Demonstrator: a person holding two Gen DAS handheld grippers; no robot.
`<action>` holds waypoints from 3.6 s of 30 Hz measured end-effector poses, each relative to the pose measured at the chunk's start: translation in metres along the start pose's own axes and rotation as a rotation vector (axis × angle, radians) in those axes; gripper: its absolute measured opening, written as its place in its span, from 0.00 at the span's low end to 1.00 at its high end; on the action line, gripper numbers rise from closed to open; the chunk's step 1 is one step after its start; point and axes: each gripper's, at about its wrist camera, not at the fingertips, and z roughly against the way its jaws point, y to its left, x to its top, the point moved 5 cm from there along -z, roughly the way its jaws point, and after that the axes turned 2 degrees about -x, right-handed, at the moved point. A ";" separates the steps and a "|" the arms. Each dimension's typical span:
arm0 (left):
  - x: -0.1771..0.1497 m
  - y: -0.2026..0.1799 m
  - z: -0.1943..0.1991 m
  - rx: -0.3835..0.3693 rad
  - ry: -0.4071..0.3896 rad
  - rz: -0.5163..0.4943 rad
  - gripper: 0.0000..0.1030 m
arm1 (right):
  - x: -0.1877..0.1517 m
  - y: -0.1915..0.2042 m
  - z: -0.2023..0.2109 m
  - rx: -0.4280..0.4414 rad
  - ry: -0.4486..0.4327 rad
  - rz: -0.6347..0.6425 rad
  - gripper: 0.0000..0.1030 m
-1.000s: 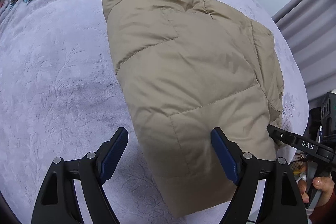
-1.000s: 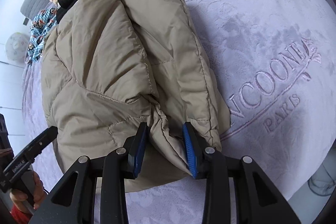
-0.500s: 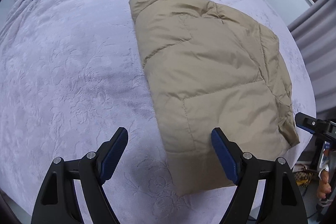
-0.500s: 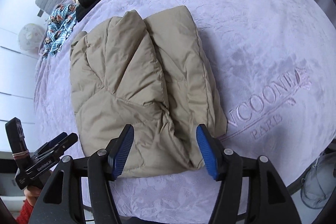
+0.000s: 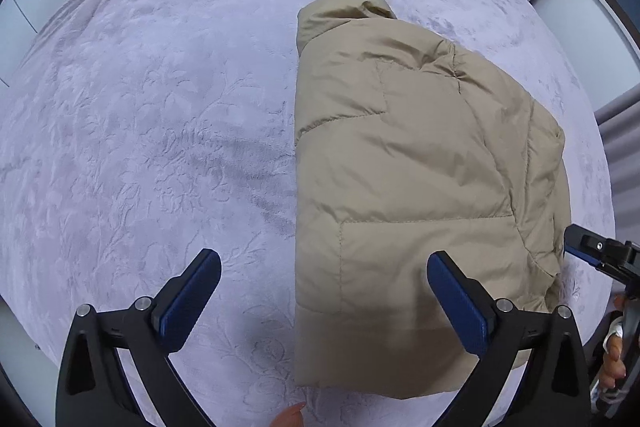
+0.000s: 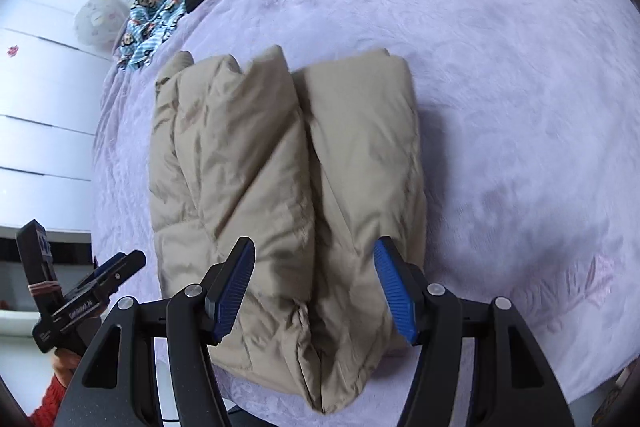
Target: Fold large clothes
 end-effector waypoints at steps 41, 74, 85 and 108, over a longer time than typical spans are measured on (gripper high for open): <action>0.026 0.007 -0.050 -0.213 0.122 0.007 1.00 | 0.024 -0.067 -0.029 0.199 0.101 -0.098 1.00; 0.053 -0.002 -0.125 -0.635 0.261 0.011 1.00 | 0.055 0.011 -0.119 0.294 0.271 0.093 1.00; 0.047 -0.044 -0.084 -0.419 0.129 -0.116 0.77 | 0.060 0.003 -0.121 0.308 0.286 -0.095 0.78; 0.086 0.118 0.013 -0.386 -0.072 -0.114 0.73 | 0.051 0.172 -0.104 0.393 0.116 0.025 0.57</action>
